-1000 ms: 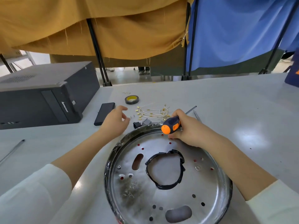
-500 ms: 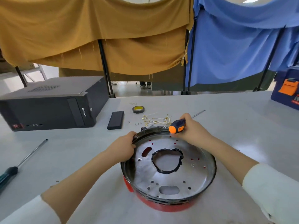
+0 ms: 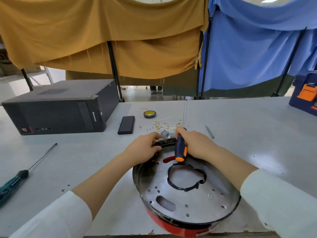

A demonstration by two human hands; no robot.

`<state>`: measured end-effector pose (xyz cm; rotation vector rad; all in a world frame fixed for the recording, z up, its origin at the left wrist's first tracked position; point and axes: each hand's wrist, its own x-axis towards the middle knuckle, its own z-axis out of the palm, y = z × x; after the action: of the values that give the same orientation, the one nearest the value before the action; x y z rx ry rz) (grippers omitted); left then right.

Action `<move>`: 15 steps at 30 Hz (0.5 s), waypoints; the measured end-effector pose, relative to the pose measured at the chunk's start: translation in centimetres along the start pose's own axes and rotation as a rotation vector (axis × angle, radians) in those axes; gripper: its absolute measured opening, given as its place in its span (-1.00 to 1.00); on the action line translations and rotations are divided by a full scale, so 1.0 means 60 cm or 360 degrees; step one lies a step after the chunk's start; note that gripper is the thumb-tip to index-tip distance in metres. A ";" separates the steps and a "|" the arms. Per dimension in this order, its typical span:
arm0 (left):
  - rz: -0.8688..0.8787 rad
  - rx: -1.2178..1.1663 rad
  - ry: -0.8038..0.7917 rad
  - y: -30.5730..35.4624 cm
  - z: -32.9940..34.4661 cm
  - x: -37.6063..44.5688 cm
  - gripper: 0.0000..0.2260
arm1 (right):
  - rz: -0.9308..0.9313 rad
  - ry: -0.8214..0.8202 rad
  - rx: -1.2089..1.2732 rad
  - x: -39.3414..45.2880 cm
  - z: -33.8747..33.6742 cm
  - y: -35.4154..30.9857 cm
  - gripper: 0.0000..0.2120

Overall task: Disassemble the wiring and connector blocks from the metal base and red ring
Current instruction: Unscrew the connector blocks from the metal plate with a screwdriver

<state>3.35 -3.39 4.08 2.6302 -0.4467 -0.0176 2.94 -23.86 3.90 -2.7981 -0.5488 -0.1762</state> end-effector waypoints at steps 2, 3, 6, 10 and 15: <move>-0.0079 0.0006 -0.0002 -0.011 -0.005 -0.008 -0.67 | 0.0049 0.0039 -0.0057 -0.005 0.000 0.013 -0.67; -0.0107 0.0017 -0.0018 -0.016 -0.008 -0.012 -0.66 | 0.0092 0.0055 -0.0079 -0.006 -0.002 0.020 -0.68; -0.0200 0.0020 -0.0060 -0.019 -0.014 -0.017 -0.68 | 0.0239 0.0064 -0.0076 -0.007 -0.009 0.034 -0.72; -0.0210 0.0231 0.0002 0.000 0.009 -0.009 -0.76 | 0.0317 -0.0045 -0.0091 -0.007 -0.019 0.039 -0.79; -0.0094 0.0249 0.0057 0.002 0.027 0.010 -0.68 | 0.0210 -0.0012 0.0136 -0.006 -0.025 0.032 -0.70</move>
<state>3.74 -4.37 2.73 2.7918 -0.3714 0.0472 3.27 -26.12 4.77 -2.7411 -0.3626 -0.1123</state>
